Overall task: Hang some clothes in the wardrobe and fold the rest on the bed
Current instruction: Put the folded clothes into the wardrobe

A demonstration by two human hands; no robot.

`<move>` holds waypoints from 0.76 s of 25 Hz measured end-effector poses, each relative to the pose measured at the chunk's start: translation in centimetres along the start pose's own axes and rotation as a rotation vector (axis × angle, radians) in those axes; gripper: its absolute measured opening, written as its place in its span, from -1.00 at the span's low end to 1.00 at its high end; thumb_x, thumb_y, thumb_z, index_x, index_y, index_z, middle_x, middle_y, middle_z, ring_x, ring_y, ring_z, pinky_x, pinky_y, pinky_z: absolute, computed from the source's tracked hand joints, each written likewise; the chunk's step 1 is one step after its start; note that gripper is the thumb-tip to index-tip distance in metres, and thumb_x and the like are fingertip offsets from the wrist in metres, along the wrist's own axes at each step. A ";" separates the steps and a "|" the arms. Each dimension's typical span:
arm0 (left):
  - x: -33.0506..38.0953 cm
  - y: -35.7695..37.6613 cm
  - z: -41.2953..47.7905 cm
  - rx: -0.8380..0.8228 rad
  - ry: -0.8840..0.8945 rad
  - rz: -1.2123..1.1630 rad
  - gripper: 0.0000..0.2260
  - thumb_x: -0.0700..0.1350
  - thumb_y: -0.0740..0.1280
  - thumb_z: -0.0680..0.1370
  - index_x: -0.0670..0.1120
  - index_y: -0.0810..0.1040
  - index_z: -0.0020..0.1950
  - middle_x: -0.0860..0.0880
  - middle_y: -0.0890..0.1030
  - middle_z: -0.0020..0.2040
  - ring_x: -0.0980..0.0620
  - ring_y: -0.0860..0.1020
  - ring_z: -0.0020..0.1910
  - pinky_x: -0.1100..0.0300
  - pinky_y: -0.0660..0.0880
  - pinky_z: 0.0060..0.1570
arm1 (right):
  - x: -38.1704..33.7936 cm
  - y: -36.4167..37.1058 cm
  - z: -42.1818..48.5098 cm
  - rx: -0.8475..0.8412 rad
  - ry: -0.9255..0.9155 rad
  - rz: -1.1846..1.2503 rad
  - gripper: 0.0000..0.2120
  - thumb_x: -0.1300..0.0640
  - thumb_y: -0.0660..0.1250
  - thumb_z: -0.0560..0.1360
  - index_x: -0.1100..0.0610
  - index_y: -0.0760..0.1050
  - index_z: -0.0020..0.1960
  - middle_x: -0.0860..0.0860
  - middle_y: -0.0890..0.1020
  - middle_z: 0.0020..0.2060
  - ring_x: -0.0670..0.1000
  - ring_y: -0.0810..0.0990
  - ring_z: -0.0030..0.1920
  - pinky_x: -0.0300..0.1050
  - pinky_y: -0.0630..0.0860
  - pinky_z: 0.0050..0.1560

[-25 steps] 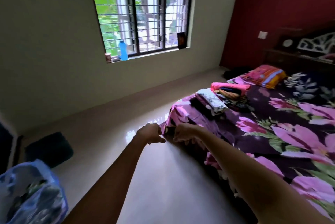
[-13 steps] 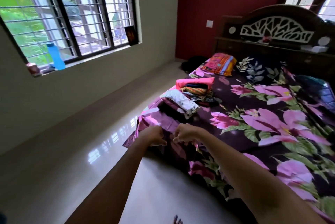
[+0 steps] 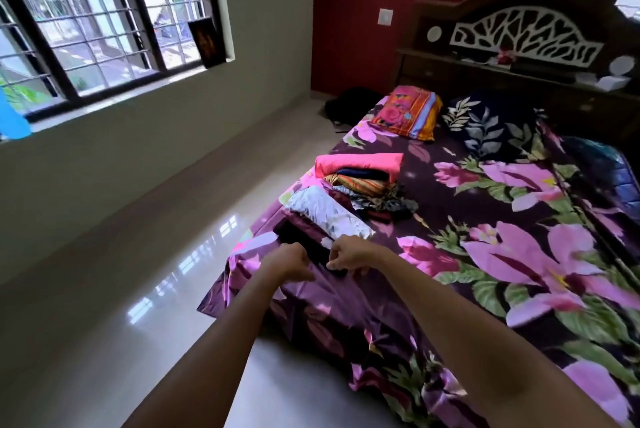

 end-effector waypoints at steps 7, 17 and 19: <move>-2.1 -1.0 14.6 -0.057 0.016 -0.037 -0.79 -0.01 0.42 0.41 -0.15 0.55 -0.13 -0.14 0.64 -0.08 -0.07 0.54 -0.15 0.09 0.50 -0.16 | 4.0 -3.8 13.4 -0.069 0.094 0.088 -0.76 0.11 0.32 0.51 0.25 0.55 0.07 0.09 0.58 -0.37 0.12 0.58 -0.36 -0.19 0.45 -0.48; -5.8 -1.1 32.2 -0.174 -0.050 -0.109 -0.66 0.07 0.39 0.41 -0.12 0.53 0.05 -0.09 0.61 0.03 -0.10 0.56 -0.01 0.07 0.51 -0.07 | 9.3 -7.3 28.7 -0.128 0.210 0.152 -0.75 0.11 0.30 0.51 0.27 0.57 0.05 0.10 0.58 -0.24 0.00 0.49 -0.35 -0.17 0.42 -0.40; -6.5 -0.3 34.1 -0.169 -0.109 -0.158 -0.67 0.05 0.38 0.42 -0.12 0.53 0.08 -0.08 0.60 0.04 -0.10 0.56 0.01 0.08 0.50 -0.07 | 10.7 -7.5 31.0 -0.137 0.220 0.177 -0.74 0.12 0.30 0.51 0.32 0.56 0.04 0.13 0.57 -0.24 0.01 0.46 -0.37 -0.18 0.40 -0.41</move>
Point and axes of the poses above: each hand's wrist, its own z-axis towards the middle knuckle, its own y-axis out of the palm, x = y × z, the point moved 10 cm from there along z, towards the middle knuckle
